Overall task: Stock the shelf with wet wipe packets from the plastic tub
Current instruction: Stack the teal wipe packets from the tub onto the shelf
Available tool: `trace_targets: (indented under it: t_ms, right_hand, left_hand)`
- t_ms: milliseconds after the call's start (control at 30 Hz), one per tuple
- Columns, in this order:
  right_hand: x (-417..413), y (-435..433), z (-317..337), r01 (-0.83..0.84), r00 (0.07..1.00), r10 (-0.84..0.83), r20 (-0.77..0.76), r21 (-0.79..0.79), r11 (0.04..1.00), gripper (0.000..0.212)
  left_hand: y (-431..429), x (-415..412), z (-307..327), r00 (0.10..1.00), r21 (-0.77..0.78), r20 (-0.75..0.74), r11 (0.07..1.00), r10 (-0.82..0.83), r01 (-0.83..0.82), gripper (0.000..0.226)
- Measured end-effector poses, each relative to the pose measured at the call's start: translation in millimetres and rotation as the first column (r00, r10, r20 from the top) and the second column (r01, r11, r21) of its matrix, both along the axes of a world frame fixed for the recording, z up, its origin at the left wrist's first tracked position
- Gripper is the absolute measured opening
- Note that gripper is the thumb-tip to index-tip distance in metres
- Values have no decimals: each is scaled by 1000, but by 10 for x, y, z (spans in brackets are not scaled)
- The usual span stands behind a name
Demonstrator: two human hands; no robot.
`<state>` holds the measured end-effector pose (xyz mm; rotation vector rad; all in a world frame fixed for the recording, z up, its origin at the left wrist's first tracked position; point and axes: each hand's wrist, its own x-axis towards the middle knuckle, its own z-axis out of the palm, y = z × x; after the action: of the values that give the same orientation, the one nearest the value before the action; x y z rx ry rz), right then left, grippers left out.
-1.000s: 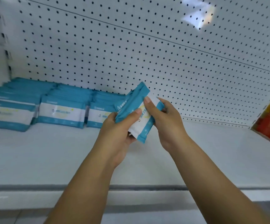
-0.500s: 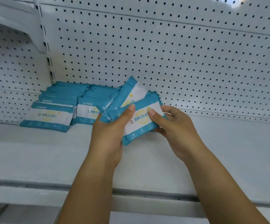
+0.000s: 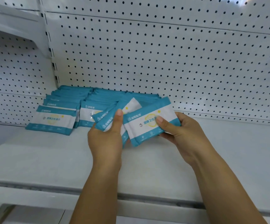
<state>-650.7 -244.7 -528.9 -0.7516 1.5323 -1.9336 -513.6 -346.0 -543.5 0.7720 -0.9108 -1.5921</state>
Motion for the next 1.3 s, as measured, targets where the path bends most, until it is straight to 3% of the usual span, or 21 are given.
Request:
trace_targets:
  t_ms: [100, 200, 300, 433, 600, 833, 967, 1067, 1133, 1200, 1300]
  right_hand:
    - [-82, -19, -18, 138, 989, -137, 46, -16, 990, 29]
    - [-114, -61, -97, 254, 967, -254, -14, 23, 967, 24]
    - [-87, -146, -167, 319, 919, -269, -288, 140, 938, 28]
    - [-9, -244, -161, 344, 790, -129, -599, 260, 902, 44]
    - [-14, -361, -204, 414, 732, -127, -670, 289, 863, 50]
    - [-65, -473, -286, 538, 633, -196, -749, 244, 807, 76]
    - [-27, -394, -223, 545, 637, -239, -733, 210, 811, 87]
    - [42, -288, -92, 541, 599, -382, -703, 4, 841, 61]
    - [120, -221, 29, 468, 640, -404, -654, -85, 879, 37]
    - [203, -184, 121, 374, 716, -352, -602, -95, 923, 26]
    - [277, -180, 138, 244, 796, -201, -572, -2, 970, 28]
  left_hand:
    - [-70, 107, 12, 993, 37, -29, 993, 113, -112, 30]
    - [-134, 190, 20, 982, 66, -44, 981, 185, -182, 39]
    - [-161, 229, 5, 976, 104, -65, 974, 208, -201, 43]
    - [-187, 225, 3, 978, 126, -71, 974, 196, -186, 41]
    - [-230, 245, -8, 985, 131, -68, 980, 161, -151, 39]
    - [-295, 280, 0, 994, 118, -44, 989, 100, -95, 43]
    - [-303, 297, 11, 999, 91, -22, 995, 28, -25, 38]
    - [-271, 315, 33, 1000, 57, 11, 998, -24, 23, 33]
    - [-239, 323, 61, 997, 46, 52, 997, -58, 56, 38]
    - [-209, 311, 80, 989, 48, 117, 995, -93, 88, 48]
    - [-162, 302, 97, 965, 33, 234, 993, -120, 116, 65]
